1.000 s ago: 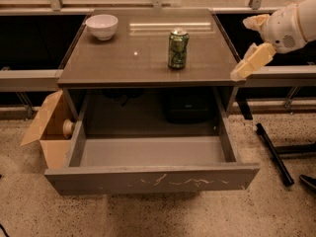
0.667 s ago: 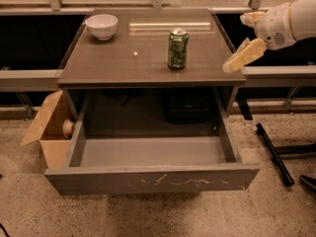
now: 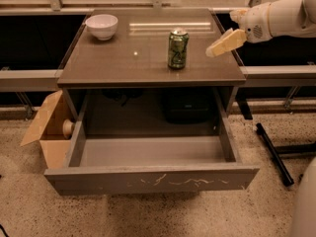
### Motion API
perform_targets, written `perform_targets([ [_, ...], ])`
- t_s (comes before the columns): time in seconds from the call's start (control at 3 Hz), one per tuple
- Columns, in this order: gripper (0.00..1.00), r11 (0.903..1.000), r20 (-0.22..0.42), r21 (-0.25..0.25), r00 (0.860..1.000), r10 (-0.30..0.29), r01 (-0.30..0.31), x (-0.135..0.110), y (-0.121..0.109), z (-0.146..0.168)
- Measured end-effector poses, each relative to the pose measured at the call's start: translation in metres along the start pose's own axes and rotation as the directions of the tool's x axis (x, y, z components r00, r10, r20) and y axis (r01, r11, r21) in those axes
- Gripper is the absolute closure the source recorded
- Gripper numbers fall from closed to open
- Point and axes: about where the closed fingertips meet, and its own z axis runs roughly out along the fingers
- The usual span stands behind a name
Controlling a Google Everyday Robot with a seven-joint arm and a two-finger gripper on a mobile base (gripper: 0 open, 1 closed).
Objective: Place green can into top drawer
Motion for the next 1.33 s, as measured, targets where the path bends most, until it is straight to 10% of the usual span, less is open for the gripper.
perform_targets([
  [1.33,0.00,0.9956,0.022,-0.043,0.996,0.085,-0.084,-0.021,-0.012,0.096],
])
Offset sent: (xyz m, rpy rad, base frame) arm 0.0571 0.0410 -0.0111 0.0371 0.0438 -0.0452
